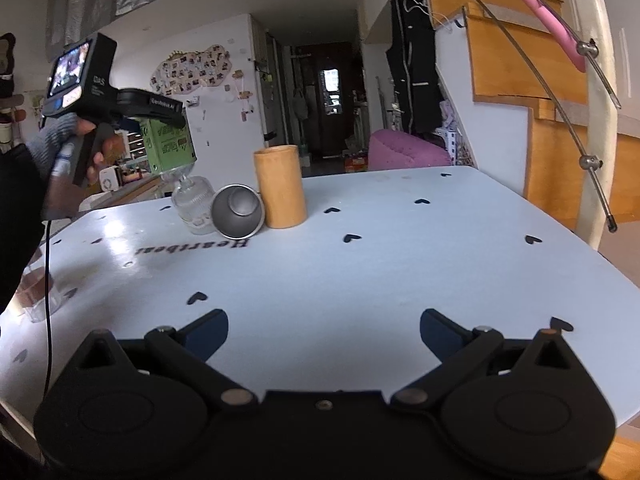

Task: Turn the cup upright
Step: 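Move the left gripper to the upside-down green tin and close on it, then lift the green tin off the glass goblet with the left gripper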

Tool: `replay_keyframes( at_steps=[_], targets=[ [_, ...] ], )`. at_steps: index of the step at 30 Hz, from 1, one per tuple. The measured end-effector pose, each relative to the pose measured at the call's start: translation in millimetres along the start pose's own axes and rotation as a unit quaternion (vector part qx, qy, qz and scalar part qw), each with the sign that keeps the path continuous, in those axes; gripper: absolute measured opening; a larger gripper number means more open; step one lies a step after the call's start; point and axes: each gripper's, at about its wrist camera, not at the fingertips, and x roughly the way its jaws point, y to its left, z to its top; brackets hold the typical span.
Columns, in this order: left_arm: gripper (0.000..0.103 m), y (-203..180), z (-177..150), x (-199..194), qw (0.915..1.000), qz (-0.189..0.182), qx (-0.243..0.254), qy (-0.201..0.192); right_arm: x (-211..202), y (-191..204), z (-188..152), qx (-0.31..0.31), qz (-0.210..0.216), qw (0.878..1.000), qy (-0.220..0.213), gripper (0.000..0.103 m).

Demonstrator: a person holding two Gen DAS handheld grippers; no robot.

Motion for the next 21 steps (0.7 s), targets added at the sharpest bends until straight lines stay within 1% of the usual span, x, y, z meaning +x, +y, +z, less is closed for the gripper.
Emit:
replay_keyframes(
  at_steps=[3,8,14,19,21],
  targets=[
    [0.073,-0.7,-3.9,-3.9,1.0000,-0.003,-0.002,0.006,-6.4,7.4,-0.8,-0.008,0.015,1.000,-0.005,0.103],
    [0.073,1.1,-29.4,-12.8,0.9992,-0.020,-0.013,0.032,-15.0,10.9,-3.6,-0.012,0.025,1.000,-0.013,0.103],
    [0.073,6.0,-63.7,-54.2,0.9965,-0.056,-0.032,0.052,-15.1,6.6,-2.7,-0.007,0.020,1.000,-0.013,0.103],
    [0.073,8.2,-86.6,-96.3,0.9938,-0.086,-0.043,0.056,-11.5,10.7,-4.9,-0.006,0.031,0.999,-0.008,0.103],
    [0.073,6.9,-96.0,-109.3,0.9921,-0.096,-0.048,0.064,-10.6,14.0,-6.1,-0.007,0.035,0.999,-0.006,0.103]
  ],
)
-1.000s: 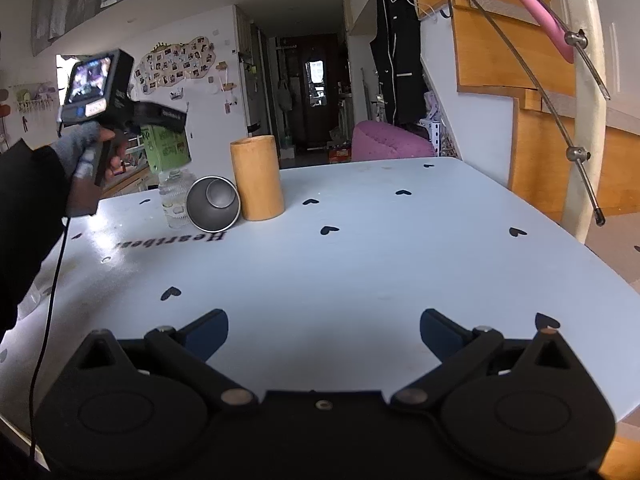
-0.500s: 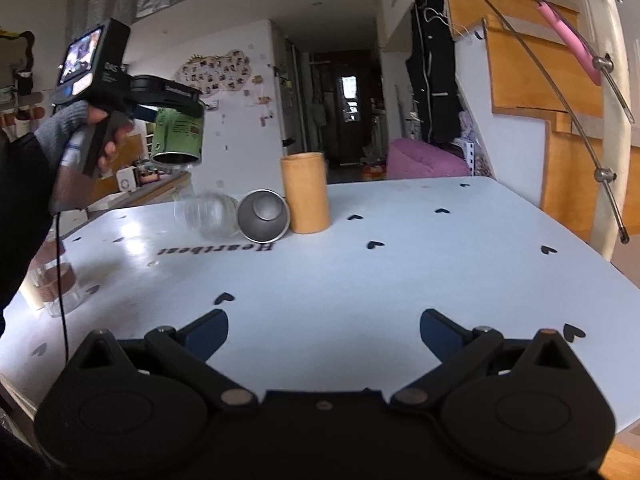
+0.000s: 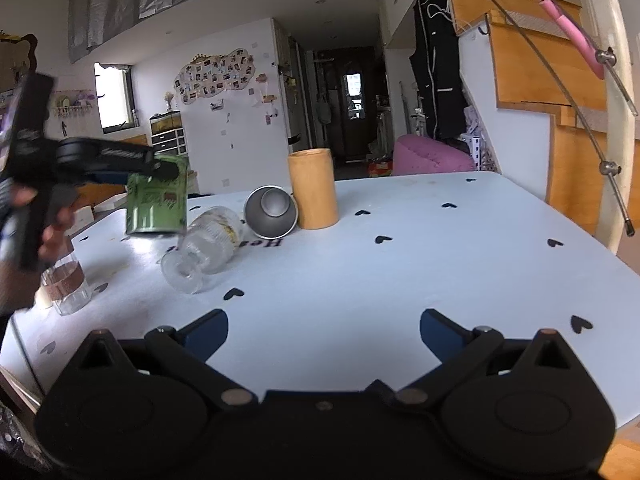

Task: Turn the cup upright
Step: 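Lift the green tin off the glass goblet with the left gripper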

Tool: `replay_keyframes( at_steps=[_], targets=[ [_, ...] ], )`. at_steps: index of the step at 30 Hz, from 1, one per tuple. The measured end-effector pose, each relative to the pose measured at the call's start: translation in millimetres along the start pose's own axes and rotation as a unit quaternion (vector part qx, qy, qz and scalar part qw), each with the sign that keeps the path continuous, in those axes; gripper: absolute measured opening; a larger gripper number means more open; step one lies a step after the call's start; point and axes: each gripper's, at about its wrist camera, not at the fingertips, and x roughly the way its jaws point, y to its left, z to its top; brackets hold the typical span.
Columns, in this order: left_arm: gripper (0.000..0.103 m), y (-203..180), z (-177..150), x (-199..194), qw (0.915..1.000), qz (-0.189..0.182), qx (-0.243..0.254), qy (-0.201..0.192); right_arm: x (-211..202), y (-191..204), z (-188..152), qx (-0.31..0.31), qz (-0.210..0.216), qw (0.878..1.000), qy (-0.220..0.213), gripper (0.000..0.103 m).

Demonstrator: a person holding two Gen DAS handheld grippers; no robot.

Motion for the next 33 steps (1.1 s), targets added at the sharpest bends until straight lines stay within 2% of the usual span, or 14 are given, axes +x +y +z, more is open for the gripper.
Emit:
replay_keyframes(
  at_steps=[9,11,17,22,23,24,26,27,29,33],
  targets=[
    [0.073,-12.3,-58.2,-20.4,0.9985,-0.019,-0.015,0.049,-4.7,16.2,-3.0,-0.002,0.018,1.000,0.001,0.103],
    [0.073,-14.1,-66.2,-25.2,0.9989,-0.016,-0.013,0.041,-4.4,18.2,-3.5,-0.001,0.027,1.000,0.004,0.103],
    [0.073,-19.3,-75.0,-43.0,0.9986,-0.020,-0.002,0.048,-9.6,28.6,-11.8,-0.018,0.066,0.997,0.023,0.103],
    [0.074,-22.7,-82.3,-46.0,0.9957,-0.038,0.011,0.084,-9.9,39.7,-21.9,-0.044,0.092,0.994,0.040,0.103],
    [0.074,-23.7,-82.8,-46.2,0.9952,-0.038,0.016,0.089,-9.1,43.4,-23.2,-0.049,0.098,0.993,0.045,0.103],
    [0.080,-24.2,-82.1,-46.6,0.9949,-0.039,0.021,0.091,-8.2,45.0,-24.4,-0.052,0.103,0.992,0.050,0.102],
    [0.091,-24.6,-77.2,-46.6,0.9948,-0.038,0.027,0.090,-6.9,46.8,-26.0,-0.053,0.113,0.991,0.058,0.098],
    [0.092,-24.8,-73.5,-46.8,0.9950,-0.036,0.031,0.088,-5.6,48.4,-27.1,-0.053,0.118,0.990,0.063,0.096],
    [0.093,-26.4,-64.0,-44.7,0.9944,-0.040,0.042,0.088,-4.3,49.1,-28.7,-0.051,0.127,0.988,0.069,0.093],
    [0.093,-29.7,-51.0,-28.0,0.9913,-0.050,0.052,0.111,0.4,55.0,-30.5,-0.045,0.163,0.983,0.078,0.072]
  ],
)
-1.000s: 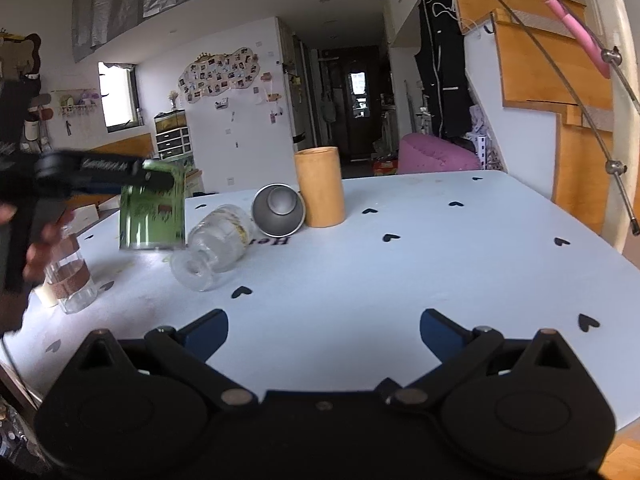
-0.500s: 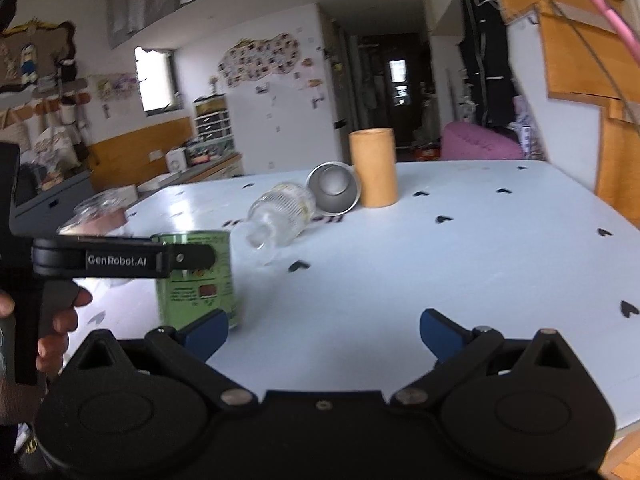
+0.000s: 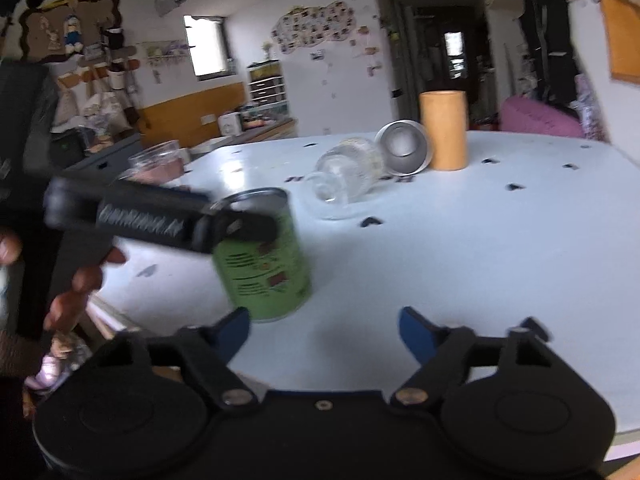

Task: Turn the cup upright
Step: 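Lift the green tin off the glass goblet with the left gripper, then turn the green tin with the left gripper while the right gripper closes on it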

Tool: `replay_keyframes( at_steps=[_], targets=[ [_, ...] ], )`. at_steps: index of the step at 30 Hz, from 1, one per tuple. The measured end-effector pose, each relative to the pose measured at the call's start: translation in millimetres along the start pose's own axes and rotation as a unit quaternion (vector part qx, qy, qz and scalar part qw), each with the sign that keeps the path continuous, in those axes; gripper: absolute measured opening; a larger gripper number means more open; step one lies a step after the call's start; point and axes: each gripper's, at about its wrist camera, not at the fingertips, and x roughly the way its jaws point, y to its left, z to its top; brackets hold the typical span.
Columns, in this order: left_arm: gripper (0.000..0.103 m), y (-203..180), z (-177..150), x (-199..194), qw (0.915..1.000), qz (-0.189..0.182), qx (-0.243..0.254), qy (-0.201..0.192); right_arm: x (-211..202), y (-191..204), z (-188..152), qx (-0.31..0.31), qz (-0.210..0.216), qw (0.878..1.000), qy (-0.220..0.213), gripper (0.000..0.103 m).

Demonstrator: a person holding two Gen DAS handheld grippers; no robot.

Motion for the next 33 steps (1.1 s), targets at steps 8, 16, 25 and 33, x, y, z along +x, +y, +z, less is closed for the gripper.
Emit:
replay_keyframes(
  at_steps=[8,16,25,33],
  targets=[
    [0.075,7.4,11.1,30.8,0.9973,-0.019,-0.029,0.065,29.7,14.4,0.5,0.009,0.135,0.990,0.028,0.033],
    [0.075,11.9,6.3,16.4,0.9982,-0.014,-0.030,0.050,66.7,17.2,-4.2,0.055,0.161,0.984,0.052,0.016],
    [0.075,26.8,-19.1,-9.3,0.9984,-0.019,-0.047,0.026,69.4,-11.4,0.8,0.139,0.106,0.984,0.034,0.015],
    [0.075,29.5,-49.9,-24.1,0.9978,-0.028,-0.052,0.030,63.2,-25.7,2.4,0.133,0.061,0.989,0.021,0.017]
  ],
)
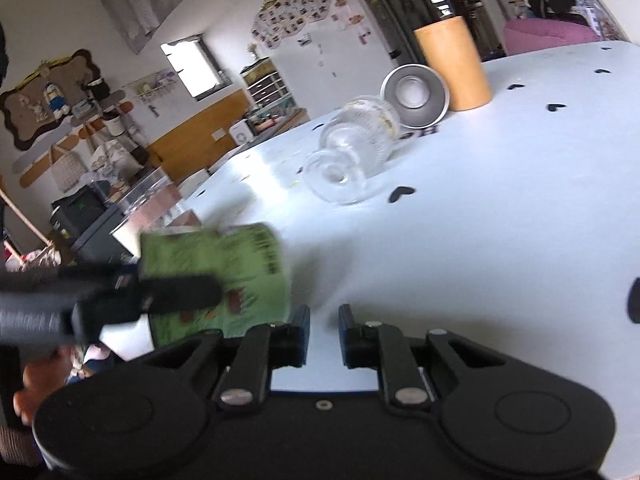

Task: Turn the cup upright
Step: 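Turn the green tin with the left gripper while the right gripper closes on it, then open the left gripper, leaving the tin open end up in the right gripper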

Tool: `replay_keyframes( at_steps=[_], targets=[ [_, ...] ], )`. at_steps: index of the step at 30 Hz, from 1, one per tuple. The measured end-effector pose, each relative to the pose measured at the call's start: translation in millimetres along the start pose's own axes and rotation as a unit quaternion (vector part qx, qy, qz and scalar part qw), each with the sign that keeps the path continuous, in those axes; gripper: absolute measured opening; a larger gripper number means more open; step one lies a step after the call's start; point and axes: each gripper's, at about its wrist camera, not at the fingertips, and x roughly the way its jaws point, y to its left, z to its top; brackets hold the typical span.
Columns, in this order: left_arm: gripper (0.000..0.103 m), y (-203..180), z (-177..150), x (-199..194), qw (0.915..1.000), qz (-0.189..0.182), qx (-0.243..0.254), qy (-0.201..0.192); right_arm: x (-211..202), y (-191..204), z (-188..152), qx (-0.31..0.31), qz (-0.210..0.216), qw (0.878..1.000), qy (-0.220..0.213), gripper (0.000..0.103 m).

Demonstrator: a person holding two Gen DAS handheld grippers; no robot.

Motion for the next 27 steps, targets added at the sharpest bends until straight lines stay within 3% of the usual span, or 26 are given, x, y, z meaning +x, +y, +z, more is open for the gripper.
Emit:
replay_keyframes(
  at_steps=[5,9,11,13,16,19,27],
  targets=[
    [0.075,1.1,-18.0,4.7,0.9999,0.000,0.002,0.016,-3.6,-3.6,8.9,0.020,-0.014,1.000,0.003,0.030],
    [0.075,2.8,-26.8,9.1,0.9998,-0.002,-0.002,0.020,-7.7,-8.8,15.5,0.087,0.006,0.996,0.027,0.038],
    [0.075,3.0,-28.7,9.7,0.9998,-0.003,-0.003,0.018,-8.4,-11.9,21.0,0.127,0.020,0.991,0.038,0.047],
    [0.075,2.5,-31.4,8.6,0.9999,-0.003,-0.002,0.014,-9.8,-14.0,25.2,0.169,0.041,0.984,0.046,0.065],
    [0.075,1.7,-32.9,8.2,1.0000,-0.001,0.002,0.009,-8.9,-11.3,29.8,0.217,0.075,0.971,0.061,0.076],
    [0.075,-1.8,-33.3,7.4,0.9999,0.000,0.009,0.005,-0.9,-1.2,34.5,0.229,0.092,0.965,0.085,0.081],
    [0.076,-0.1,-34.3,6.6,1.0000,0.005,0.007,-0.001,31.9,16.4,41.4,0.236,0.072,0.959,0.142,0.077]
  ],
)
